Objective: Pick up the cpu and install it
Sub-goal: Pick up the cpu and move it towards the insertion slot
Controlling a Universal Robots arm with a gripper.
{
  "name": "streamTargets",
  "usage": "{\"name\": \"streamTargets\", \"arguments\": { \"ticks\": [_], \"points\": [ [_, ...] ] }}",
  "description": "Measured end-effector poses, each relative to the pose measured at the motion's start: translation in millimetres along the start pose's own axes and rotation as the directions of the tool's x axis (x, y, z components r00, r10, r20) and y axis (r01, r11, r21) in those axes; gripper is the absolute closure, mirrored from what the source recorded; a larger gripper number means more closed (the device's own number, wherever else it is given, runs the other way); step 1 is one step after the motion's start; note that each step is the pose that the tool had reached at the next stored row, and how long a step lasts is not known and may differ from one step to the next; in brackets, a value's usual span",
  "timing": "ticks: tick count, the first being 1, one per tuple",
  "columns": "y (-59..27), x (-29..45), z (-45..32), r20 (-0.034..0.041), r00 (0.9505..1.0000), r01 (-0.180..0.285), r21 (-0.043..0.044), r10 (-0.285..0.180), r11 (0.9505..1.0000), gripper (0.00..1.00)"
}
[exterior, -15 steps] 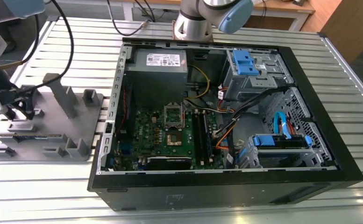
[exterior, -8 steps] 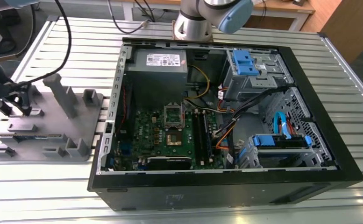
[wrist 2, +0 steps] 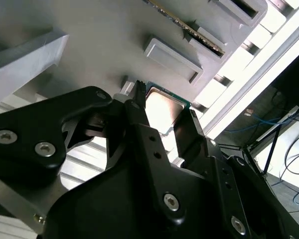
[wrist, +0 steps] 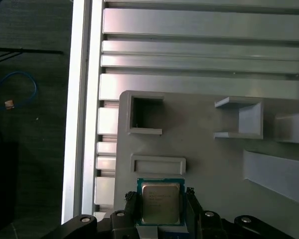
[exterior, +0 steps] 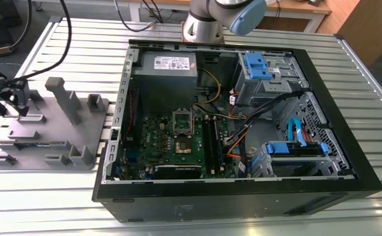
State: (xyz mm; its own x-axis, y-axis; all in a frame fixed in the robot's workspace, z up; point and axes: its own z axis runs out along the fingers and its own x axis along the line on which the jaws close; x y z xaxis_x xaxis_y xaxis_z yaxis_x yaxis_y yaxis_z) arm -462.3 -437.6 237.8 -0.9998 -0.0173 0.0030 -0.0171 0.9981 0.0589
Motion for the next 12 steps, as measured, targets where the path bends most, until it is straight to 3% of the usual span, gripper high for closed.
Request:
{"name": "streamTargets", "arguments": {
  "ticks": [12],
  "points": [
    [2.2, 0.1, -37.9, 0.0004, 1.0, 0.0, -0.0083, 0.0, 1.0, 0.53]
  ]
}}
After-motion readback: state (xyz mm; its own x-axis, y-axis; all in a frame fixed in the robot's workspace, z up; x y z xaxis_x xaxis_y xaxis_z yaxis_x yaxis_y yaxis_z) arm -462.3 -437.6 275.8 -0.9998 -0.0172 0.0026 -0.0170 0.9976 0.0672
